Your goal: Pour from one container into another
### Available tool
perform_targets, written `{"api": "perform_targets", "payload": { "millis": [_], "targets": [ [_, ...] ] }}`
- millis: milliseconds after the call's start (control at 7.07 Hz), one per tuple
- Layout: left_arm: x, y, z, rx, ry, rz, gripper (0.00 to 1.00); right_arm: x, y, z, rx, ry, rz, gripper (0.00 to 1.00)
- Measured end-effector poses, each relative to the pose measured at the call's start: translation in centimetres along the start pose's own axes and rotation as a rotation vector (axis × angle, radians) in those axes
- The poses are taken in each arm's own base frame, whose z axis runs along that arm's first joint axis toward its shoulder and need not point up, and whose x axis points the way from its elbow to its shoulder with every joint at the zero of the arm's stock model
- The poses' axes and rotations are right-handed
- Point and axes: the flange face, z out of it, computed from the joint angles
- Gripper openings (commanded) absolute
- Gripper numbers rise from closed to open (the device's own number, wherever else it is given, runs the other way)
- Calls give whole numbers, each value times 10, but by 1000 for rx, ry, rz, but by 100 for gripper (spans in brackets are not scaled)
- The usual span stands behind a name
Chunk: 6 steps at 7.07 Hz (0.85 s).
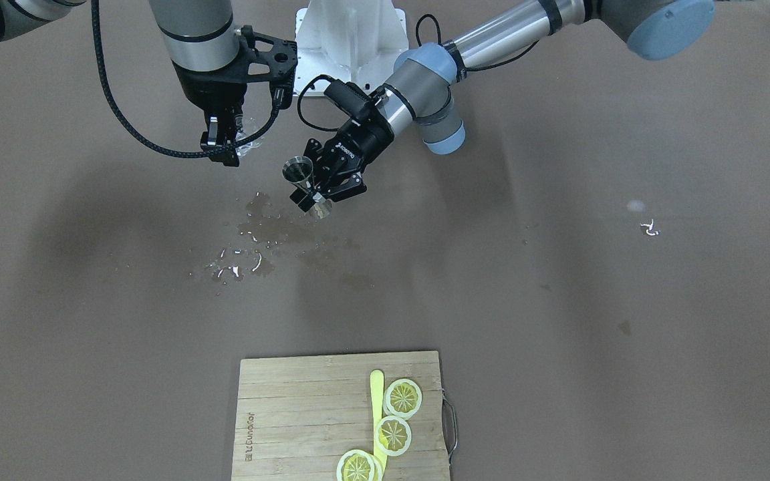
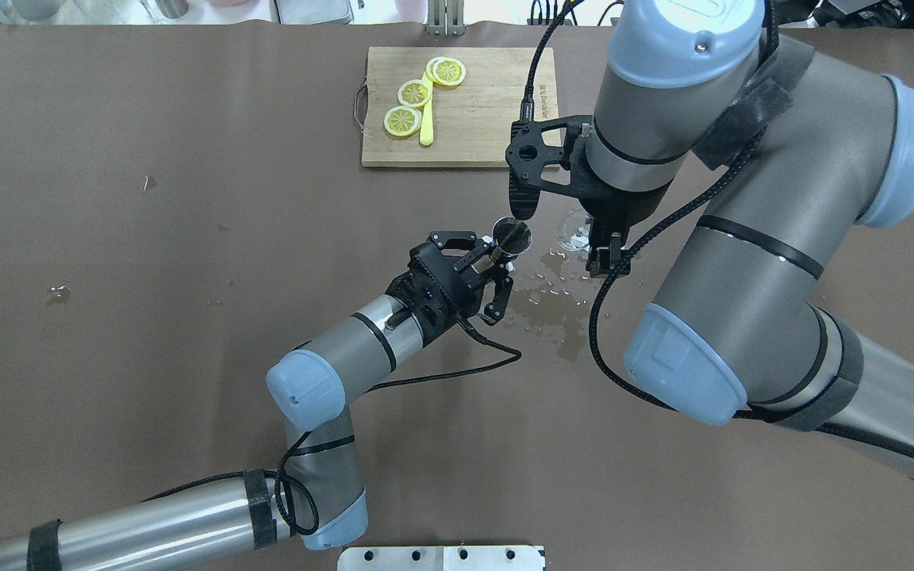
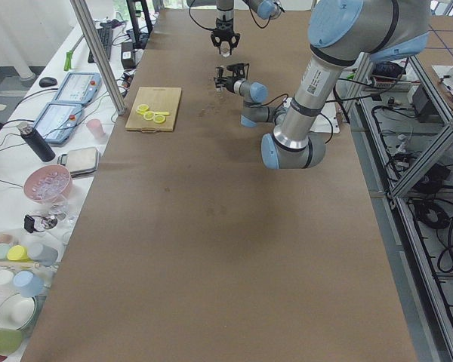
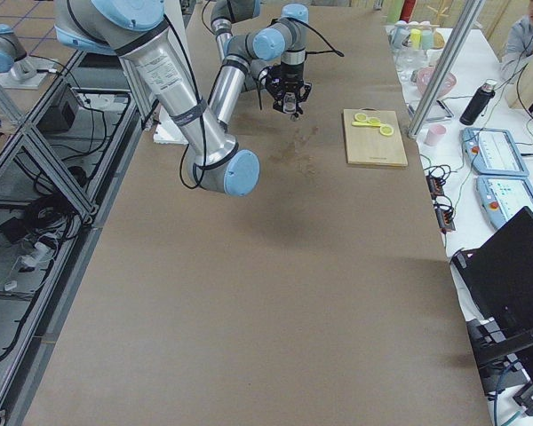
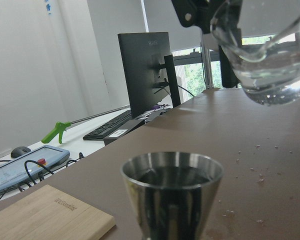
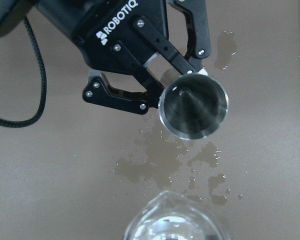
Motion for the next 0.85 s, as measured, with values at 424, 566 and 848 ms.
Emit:
{"api": "perform_targets", "payload": {
  "millis": [424,566,848],
  "targets": [
    [0,0,0,0,1,0,0,14,-22,0,-54,-10,19,0],
    [1,0,-1,0,2,0,0,18,-28,2,-73,-15,25,0],
    [1,0,-1,0,3,0,0,19,-35,5,-118,-20,13,0]
  ]
}}
